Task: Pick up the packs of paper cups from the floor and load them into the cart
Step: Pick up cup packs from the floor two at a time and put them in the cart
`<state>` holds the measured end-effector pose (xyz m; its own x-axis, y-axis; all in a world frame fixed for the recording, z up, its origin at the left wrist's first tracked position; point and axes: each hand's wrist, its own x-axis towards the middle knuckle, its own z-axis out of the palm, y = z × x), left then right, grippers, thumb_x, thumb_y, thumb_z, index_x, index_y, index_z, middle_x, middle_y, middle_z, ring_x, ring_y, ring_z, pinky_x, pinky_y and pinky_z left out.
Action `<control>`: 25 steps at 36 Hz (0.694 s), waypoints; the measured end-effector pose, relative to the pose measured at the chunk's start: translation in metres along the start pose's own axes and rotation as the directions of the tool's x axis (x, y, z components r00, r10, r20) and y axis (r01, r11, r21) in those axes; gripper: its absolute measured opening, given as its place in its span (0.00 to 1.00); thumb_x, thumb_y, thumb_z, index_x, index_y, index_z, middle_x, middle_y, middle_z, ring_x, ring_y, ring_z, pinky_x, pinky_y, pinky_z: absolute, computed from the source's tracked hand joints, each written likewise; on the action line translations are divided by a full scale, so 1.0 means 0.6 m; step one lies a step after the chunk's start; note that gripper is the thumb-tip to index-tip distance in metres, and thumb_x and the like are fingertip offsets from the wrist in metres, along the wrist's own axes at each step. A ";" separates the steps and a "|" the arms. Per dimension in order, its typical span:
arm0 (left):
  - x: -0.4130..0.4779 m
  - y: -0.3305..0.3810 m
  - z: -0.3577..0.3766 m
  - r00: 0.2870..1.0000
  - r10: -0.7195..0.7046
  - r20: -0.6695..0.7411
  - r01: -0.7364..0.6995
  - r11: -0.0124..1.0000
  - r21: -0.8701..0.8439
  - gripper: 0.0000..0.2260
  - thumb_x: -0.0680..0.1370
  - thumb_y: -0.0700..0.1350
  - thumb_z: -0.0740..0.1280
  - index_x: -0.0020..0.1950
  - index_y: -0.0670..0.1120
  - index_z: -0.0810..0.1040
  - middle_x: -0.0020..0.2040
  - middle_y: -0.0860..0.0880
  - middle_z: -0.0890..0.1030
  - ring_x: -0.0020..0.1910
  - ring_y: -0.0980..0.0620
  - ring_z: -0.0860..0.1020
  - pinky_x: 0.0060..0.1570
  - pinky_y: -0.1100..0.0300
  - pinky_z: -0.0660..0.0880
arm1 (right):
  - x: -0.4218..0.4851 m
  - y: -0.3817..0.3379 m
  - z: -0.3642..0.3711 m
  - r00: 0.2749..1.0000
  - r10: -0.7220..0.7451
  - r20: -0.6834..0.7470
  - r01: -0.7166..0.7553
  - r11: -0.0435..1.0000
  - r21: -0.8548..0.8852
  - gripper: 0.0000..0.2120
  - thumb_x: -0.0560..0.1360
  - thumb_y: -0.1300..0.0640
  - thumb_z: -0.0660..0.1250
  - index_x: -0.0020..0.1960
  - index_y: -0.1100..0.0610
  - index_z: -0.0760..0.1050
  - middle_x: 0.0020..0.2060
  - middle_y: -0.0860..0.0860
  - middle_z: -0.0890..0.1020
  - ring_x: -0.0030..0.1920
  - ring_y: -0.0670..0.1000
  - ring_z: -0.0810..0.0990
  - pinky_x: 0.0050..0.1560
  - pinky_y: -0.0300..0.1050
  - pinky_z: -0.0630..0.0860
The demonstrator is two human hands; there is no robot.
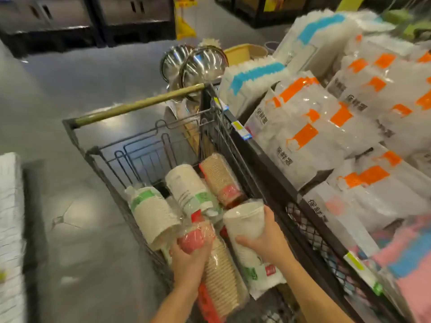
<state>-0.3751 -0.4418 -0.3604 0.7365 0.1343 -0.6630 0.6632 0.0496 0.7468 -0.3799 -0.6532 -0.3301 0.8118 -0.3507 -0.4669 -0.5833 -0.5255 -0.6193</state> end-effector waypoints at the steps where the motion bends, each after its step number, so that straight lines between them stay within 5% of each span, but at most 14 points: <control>1: 0.009 -0.021 0.013 0.999 -0.043 -0.023 0.043 0.999 0.018 0.51 0.64 0.55 0.83 0.79 0.56 0.55 0.68 0.47 0.77 0.64 0.43 0.78 0.68 0.41 0.72 | 0.009 0.018 0.014 0.999 0.038 0.015 -0.038 0.999 -0.023 0.63 0.54 0.32 0.79 0.80 0.45 0.50 0.71 0.51 0.72 0.68 0.54 0.75 0.64 0.57 0.76; 8: 0.095 -0.151 0.084 0.954 -0.220 -0.202 0.250 0.959 0.136 0.46 0.62 0.51 0.84 0.76 0.49 0.66 0.66 0.42 0.79 0.62 0.43 0.79 0.63 0.51 0.74 | 0.085 0.136 0.123 0.960 0.257 0.114 -0.228 0.949 -0.219 0.60 0.60 0.31 0.75 0.80 0.35 0.41 0.74 0.53 0.66 0.69 0.59 0.72 0.65 0.56 0.75; 12: 0.154 -0.219 0.114 0.927 -0.291 -0.237 0.335 0.927 0.169 0.49 0.62 0.55 0.83 0.77 0.50 0.62 0.68 0.42 0.77 0.64 0.41 0.77 0.66 0.47 0.73 | 0.156 0.184 0.178 0.919 0.384 0.094 -0.326 0.870 -0.370 0.61 0.58 0.30 0.75 0.80 0.38 0.43 0.75 0.52 0.68 0.72 0.57 0.71 0.68 0.55 0.72; 15: 0.194 -0.253 0.142 0.923 -0.299 -0.244 0.347 0.919 0.186 0.49 0.63 0.55 0.83 0.78 0.49 0.61 0.70 0.43 0.75 0.66 0.41 0.76 0.68 0.48 0.71 | 0.204 0.219 0.207 0.909 0.402 0.106 -0.334 0.858 -0.389 0.60 0.58 0.27 0.73 0.80 0.38 0.44 0.73 0.54 0.72 0.70 0.59 0.75 0.65 0.56 0.74; 18: 0.229 -0.274 0.163 0.921 -0.314 -0.231 0.365 0.902 0.230 0.45 0.67 0.50 0.80 0.79 0.52 0.61 0.71 0.40 0.73 0.67 0.39 0.74 0.69 0.47 0.70 | 0.251 0.253 0.216 0.896 0.400 0.192 -0.319 0.882 -0.346 0.64 0.67 0.31 0.76 0.82 0.43 0.31 0.73 0.57 0.75 0.71 0.59 0.75 0.64 0.55 0.73; 22: 0.245 -0.282 0.172 0.908 -0.364 -0.206 0.418 0.798 0.434 0.43 0.73 0.45 0.73 0.82 0.49 0.54 0.77 0.34 0.61 0.75 0.36 0.64 0.74 0.44 0.64 | 0.268 0.270 0.210 0.896 0.343 0.282 -0.261 0.921 -0.290 0.54 0.77 0.44 0.73 0.80 0.47 0.32 0.82 0.59 0.59 0.79 0.59 0.64 0.71 0.45 0.58; 25: 0.241 -0.264 0.177 0.914 -0.374 -0.158 0.401 0.767 0.502 0.42 0.74 0.48 0.72 0.83 0.49 0.53 0.80 0.37 0.56 0.78 0.36 0.60 0.75 0.42 0.63 | 0.246 0.260 0.196 0.903 0.366 0.226 -0.294 0.909 -0.296 0.53 0.75 0.38 0.71 0.82 0.39 0.34 0.78 0.55 0.68 0.76 0.61 0.69 0.63 0.50 0.68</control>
<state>-0.3594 -0.5351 -0.5799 0.4039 0.2609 -0.8768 0.8704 -0.4046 0.2806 -0.3542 -0.6960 -0.5698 0.5126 -0.3337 -0.7911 -0.7607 -0.6038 -0.2383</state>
